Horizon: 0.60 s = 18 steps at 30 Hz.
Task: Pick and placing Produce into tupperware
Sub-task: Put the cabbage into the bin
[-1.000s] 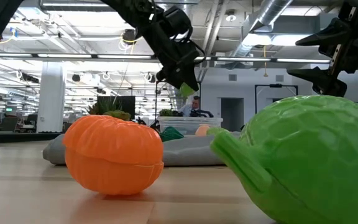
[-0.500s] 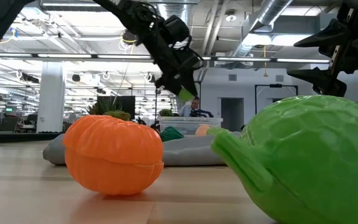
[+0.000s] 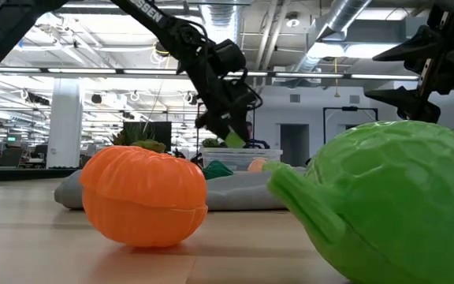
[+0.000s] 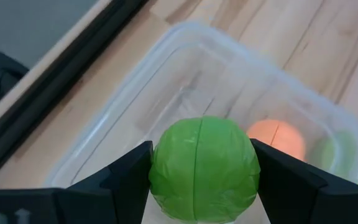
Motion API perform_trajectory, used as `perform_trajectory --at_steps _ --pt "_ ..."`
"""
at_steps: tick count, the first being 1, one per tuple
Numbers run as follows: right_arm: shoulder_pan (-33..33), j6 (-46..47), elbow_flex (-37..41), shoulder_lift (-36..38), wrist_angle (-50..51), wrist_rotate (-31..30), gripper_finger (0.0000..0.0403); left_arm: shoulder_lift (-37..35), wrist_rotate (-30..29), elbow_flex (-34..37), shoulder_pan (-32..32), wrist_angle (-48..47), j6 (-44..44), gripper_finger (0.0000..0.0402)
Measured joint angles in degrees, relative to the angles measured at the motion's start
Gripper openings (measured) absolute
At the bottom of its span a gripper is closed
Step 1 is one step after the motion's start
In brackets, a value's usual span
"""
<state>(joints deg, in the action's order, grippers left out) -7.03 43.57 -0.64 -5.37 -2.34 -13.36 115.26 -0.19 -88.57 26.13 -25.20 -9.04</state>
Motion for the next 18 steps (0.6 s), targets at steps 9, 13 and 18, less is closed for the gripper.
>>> perform_trajectory --at_steps 9,13,18 --pt "0.02 -0.5 0.0 -0.02 0.17 0.0 0.0306 0.24 -0.93 0.15 -0.42 -0.84 1.71 0.0237" --pt "0.02 -0.54 0.0 -0.02 0.21 0.0 0.0306 0.24 -0.25 0.15 -0.83 -1.04 3.01 0.0237" --pt "0.02 -0.54 0.0 -0.02 0.23 0.0 0.0306 0.24 -0.09 0.15 -1.29 -1.94 4.23 0.0237"
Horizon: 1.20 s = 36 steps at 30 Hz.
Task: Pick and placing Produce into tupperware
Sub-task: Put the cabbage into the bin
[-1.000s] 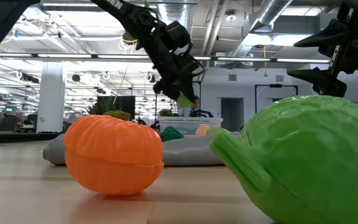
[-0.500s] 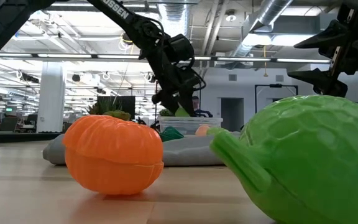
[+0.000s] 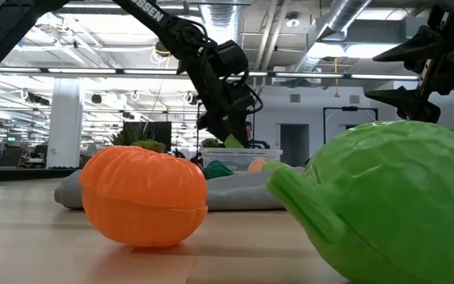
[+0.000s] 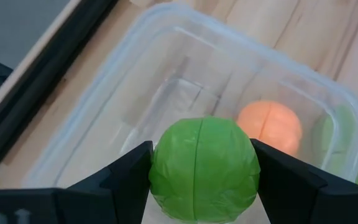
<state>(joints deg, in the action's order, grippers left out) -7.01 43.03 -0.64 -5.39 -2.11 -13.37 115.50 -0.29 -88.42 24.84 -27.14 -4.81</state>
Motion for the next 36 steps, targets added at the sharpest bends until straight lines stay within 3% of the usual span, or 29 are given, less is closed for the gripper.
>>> perform_trajectory --at_steps 19,36 --pt "0.0 0.0 0.0 0.0 0.02 0.0 0.0306 0.0 3.01 0.0 -1.14 -3.66 1.96 0.0237" --pt "0.0 -0.15 -0.02 0.0 0.07 -0.2 0.0306 -0.02 1.99 0.0 -1.32 -3.91 3.1 0.0235"
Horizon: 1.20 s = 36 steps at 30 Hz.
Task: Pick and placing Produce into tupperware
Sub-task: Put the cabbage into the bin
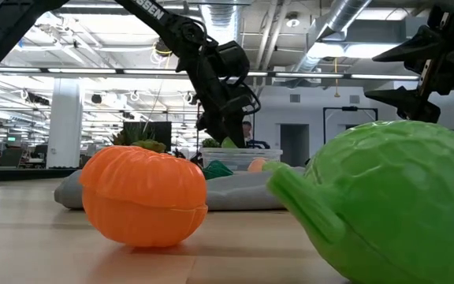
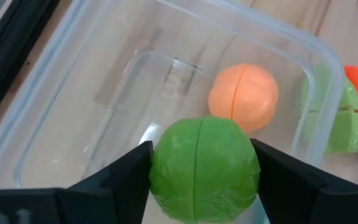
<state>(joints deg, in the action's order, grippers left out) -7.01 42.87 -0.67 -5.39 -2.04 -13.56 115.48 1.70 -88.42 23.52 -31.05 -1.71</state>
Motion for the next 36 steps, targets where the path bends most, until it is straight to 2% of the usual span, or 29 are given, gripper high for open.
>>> perform_trajectory --at_steps 5,8,13,19,27,36 --pt "0.0 0.07 0.0 0.0 0.0 0.0 0.0306 0.13 -0.45 -1.62 1.45 -0.5 -1.94 0.0235" --pt "0.0 0.1 0.0 -0.01 -0.02 0.0 0.0306 2.6 -0.64 -7.13 2.0 -5.21 -1.03 0.0235" --pt "0.0 0.85 0.0 -0.44 -0.11 -0.08 0.0306 10.92 -0.54 -19.68 2.07 -15.37 1.45 0.0234" --pt "-1.13 2.6 0.0 -0.87 0.04 1.23 0.0306 14.93 0.25 -28.43 2.72 -18.66 3.89 0.0234" --pt "-2.25 2.04 0.0 -0.98 0.11 1.05 0.0306 15.28 -1.15 -28.6 3.05 -25.76 6.79 0.0234" --pt "-1.55 1.7 0.0 -0.98 0.11 0.91 0.0306 15.97 -2.23 -27.6 2.22 -25.73 6.88 0.0234"
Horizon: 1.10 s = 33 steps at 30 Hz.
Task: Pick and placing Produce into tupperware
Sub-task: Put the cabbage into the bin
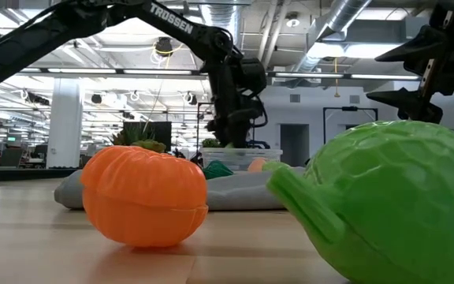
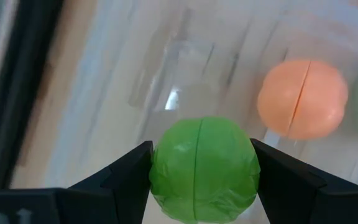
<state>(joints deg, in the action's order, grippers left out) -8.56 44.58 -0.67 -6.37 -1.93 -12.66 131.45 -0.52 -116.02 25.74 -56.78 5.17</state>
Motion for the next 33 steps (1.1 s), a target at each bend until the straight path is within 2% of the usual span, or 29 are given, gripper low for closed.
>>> perform_trajectory --at_steps 11,20,33 --pt "-0.04 0.0 0.0 0.0 0.0 -0.01 0.0306 -0.01 -0.19 0.96 -0.22 0.51 -1.34 0.0234" --pt "-0.04 0.43 0.0 0.0 -0.02 -0.01 0.0306 2.31 0.0 0.86 -0.95 0.43 -2.53 0.026" --pt "-0.04 0.46 0.0 0.0 0.02 0.06 0.0306 2.96 0.01 0.22 -1.12 1.3 -2.61 0.0263"
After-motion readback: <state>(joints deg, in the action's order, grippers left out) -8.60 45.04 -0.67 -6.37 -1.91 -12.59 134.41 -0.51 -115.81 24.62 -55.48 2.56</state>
